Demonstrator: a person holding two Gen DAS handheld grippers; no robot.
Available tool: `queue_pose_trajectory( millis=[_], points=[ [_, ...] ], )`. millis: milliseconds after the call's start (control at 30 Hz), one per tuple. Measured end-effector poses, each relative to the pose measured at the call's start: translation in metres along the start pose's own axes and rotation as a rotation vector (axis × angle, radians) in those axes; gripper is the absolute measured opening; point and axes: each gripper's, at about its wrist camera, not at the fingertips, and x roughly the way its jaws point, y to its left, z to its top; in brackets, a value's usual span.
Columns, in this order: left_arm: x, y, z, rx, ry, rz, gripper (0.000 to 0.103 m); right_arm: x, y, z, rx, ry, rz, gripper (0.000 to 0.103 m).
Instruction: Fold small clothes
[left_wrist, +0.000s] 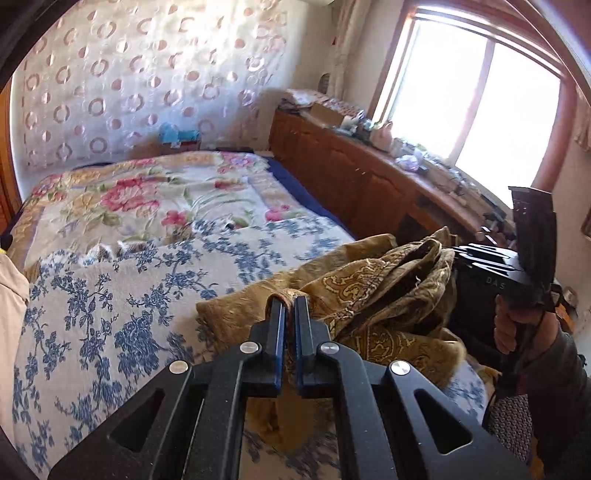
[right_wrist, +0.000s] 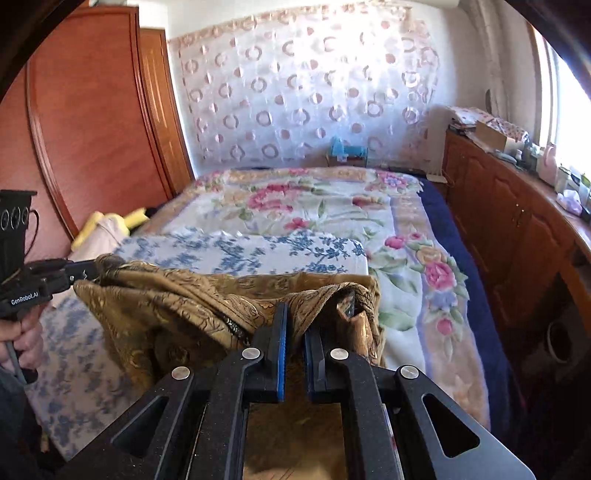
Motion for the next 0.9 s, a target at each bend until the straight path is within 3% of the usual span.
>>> queue_pose_trajectory(
  millis=[233,467,533,600,733,767,900],
  points=[
    [0.046,0.032,-0.001,-0.055,0.092,0.024,0.005,0.06,-0.007,0.022,-0.006,0.096,-0.005,0.007],
    [0.044,0.033,-0.001,-0.024,0.105,-0.005,0.006,0.066,-0.008,0.037,-0.025,0.104,0.008,0.011],
    [0.038,0.03,0.0,-0.004,0.096,-0.017,0.006,0.067,-0.009,0.039,-0.029,0.101,0.002,0.023],
    [0.034,0.026,0.002,0.014,0.089,-0.035,0.026,0.063,-0.008,0.042,-0.026,0.079,-0.025,0.051],
    [0.022,0.019,0.0,0.072,0.058,-0.03,0.063,0.043,-0.01,0.05,-0.005,0.035,-0.058,0.055],
    [0.019,0.018,-0.001,0.078,0.055,-0.029,0.078,0.034,-0.008,0.051,-0.013,0.017,-0.055,0.055],
    [0.012,0.014,-0.014,0.097,0.067,-0.052,0.079,-0.006,0.008,0.032,-0.03,-0.019,-0.019,0.055]
  ],
)
